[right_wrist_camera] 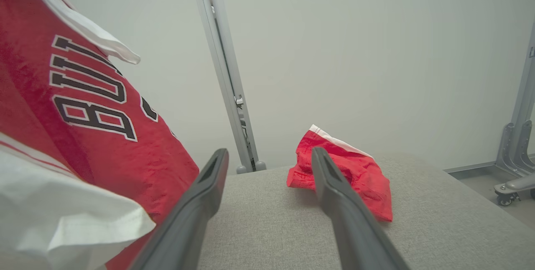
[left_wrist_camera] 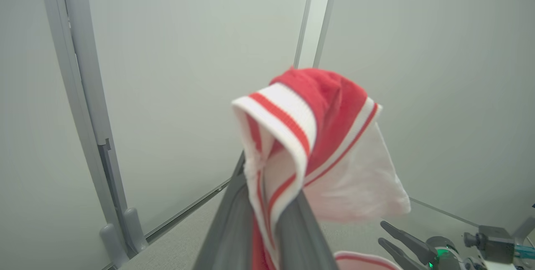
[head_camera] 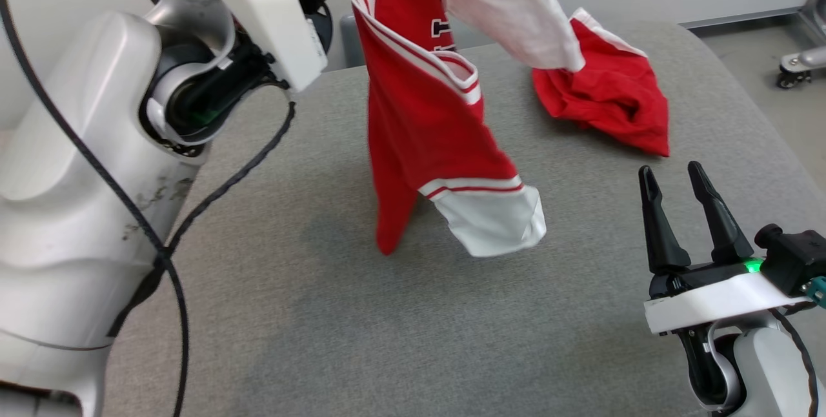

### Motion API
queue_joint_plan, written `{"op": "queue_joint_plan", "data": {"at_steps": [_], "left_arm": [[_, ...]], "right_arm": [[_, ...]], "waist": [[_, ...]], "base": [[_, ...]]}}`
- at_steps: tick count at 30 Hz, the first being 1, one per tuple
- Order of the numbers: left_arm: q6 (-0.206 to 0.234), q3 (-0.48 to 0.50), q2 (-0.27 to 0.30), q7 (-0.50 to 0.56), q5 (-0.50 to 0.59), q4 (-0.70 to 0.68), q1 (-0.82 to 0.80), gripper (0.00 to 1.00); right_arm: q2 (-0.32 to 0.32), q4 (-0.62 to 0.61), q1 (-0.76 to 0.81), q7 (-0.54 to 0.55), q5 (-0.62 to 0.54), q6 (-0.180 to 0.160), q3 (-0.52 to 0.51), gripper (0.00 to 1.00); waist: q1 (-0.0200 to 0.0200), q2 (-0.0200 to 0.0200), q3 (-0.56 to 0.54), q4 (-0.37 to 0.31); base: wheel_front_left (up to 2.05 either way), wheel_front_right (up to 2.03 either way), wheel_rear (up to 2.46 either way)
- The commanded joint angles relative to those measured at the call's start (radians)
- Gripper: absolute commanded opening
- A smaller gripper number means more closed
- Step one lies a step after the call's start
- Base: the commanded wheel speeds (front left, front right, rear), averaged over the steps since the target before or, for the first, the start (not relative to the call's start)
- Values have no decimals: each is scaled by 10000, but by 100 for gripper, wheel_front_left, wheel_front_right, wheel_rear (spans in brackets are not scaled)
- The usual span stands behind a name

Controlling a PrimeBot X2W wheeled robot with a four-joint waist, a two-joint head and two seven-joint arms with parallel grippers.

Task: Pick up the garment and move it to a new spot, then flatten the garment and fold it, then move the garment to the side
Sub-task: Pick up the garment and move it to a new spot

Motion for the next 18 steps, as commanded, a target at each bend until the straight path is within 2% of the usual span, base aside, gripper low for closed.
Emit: {"op": "queue_joint_plan", "data": {"at_steps": [1,5,11,18], "left_arm": [[35,92,198,5,-76,40,72,0],[29,170,717,19,-227,262,849,0],[146,520,1826,-415,-212,972,2468,0],[192,1087,2492,-889,-730,2640,3715,0]], "right_arm": [[-29,-59,-17,-65,-75,4,-68,100],[-4,-93,101,-65,-78,4,-130,100],[-29,-73,150,-65,-106,4,-70,100],[-202,-16,58,-65,-58,4,57,100]], "waist": [[0,-1,61,130],[0,-1,161,437],[0,-1,255,787],[0,-1,354,932]], "base": [[0,0,0],[0,0,0],[0,0,0],[0,0,0]]}}
